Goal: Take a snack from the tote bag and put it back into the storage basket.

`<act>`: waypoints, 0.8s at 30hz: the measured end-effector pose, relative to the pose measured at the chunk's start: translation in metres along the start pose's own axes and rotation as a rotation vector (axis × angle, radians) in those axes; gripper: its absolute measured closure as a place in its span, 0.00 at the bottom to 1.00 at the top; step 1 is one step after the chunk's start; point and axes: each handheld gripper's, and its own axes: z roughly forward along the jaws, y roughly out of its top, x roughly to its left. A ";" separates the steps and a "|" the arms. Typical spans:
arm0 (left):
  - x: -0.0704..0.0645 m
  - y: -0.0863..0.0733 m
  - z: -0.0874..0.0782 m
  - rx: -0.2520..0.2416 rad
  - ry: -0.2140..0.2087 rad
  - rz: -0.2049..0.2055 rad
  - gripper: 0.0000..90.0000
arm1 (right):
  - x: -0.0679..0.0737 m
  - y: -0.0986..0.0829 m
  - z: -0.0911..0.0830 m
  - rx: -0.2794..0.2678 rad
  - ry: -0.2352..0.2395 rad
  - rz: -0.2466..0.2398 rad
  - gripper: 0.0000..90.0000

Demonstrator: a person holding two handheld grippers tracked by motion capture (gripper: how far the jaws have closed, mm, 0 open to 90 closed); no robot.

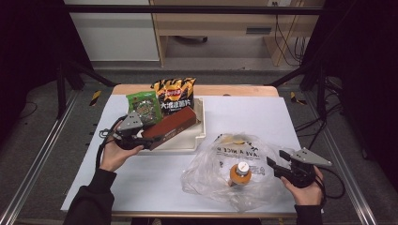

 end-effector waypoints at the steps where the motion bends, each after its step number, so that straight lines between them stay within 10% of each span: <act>1: 0.000 -0.001 0.003 0.001 -0.002 -0.006 0.48 | 0.000 0.000 0.000 -0.001 0.001 -0.001 0.47; 24: 0.002 -0.019 0.046 0.074 -0.077 -0.028 0.48 | 0.002 -0.001 0.002 0.009 0.010 -0.011 0.47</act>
